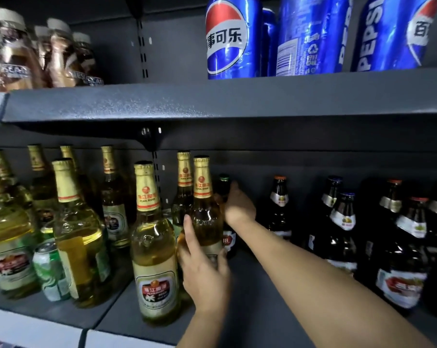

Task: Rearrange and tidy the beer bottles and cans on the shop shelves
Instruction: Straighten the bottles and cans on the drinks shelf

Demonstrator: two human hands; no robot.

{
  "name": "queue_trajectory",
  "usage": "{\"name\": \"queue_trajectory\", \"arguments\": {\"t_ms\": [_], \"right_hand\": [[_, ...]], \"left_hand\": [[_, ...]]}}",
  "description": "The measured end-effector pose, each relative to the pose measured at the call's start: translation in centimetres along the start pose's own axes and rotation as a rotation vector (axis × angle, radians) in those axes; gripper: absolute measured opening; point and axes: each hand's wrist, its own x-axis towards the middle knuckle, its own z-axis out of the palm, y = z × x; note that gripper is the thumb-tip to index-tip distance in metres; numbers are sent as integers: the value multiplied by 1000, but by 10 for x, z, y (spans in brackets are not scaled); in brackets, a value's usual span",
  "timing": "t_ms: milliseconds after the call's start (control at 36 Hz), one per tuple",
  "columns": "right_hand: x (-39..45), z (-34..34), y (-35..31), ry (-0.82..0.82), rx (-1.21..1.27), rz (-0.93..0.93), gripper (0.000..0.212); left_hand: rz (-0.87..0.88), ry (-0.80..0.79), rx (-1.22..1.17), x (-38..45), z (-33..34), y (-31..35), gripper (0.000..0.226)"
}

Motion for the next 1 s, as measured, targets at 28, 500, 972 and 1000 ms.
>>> {"name": "queue_trajectory", "arguments": {"t_ms": [28, 500, 972, 1000], "right_hand": [[-6, -2, 4, 30, -7, 9, 52], [-75, -72, 66, 210, -64, 100, 41], [-110, -61, 54, 572, 96, -130, 44], [-118, -59, 48, 645, 121, -250, 44]], "left_hand": [[1, -3, -6, 0, 0, 0, 115], [-18, -59, -60, -4, -4, 10, 106], [195, -12, -133, -43, -13, 11, 90], [250, 18, -148, -48, -17, 10, 82]]}}
